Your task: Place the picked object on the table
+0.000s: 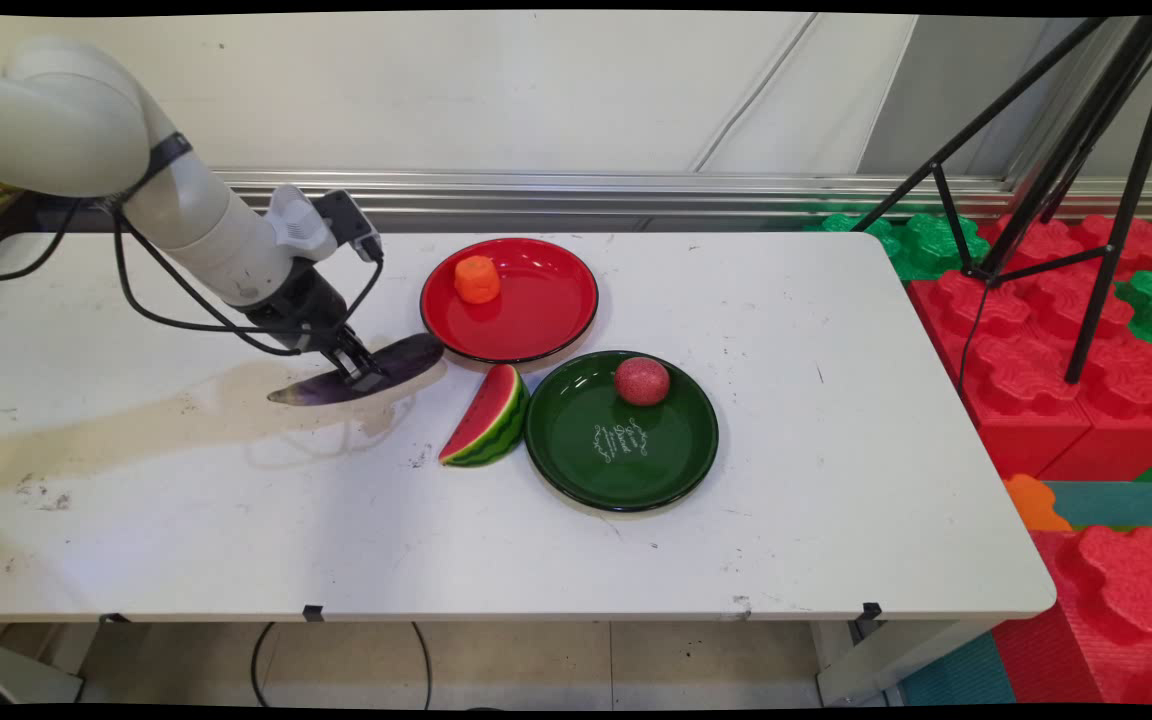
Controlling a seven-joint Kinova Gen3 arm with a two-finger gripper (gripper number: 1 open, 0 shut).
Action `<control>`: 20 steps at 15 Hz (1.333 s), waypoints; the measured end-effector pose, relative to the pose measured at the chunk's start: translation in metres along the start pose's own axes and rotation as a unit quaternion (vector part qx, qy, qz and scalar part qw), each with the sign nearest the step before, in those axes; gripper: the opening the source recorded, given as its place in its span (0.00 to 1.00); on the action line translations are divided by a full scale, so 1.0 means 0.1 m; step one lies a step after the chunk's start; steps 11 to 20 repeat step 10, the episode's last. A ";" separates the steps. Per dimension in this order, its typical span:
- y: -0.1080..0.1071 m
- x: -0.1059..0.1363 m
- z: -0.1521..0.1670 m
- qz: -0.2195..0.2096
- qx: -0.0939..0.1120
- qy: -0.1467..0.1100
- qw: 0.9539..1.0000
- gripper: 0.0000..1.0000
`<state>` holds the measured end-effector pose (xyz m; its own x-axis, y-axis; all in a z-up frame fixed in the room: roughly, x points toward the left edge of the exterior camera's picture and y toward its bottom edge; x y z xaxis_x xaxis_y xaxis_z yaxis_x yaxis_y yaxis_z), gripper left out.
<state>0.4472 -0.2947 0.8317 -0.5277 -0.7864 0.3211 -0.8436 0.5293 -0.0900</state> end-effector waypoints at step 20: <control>0.01 0.03 0.10 0.013 -0.001 0.005 1.000 1.00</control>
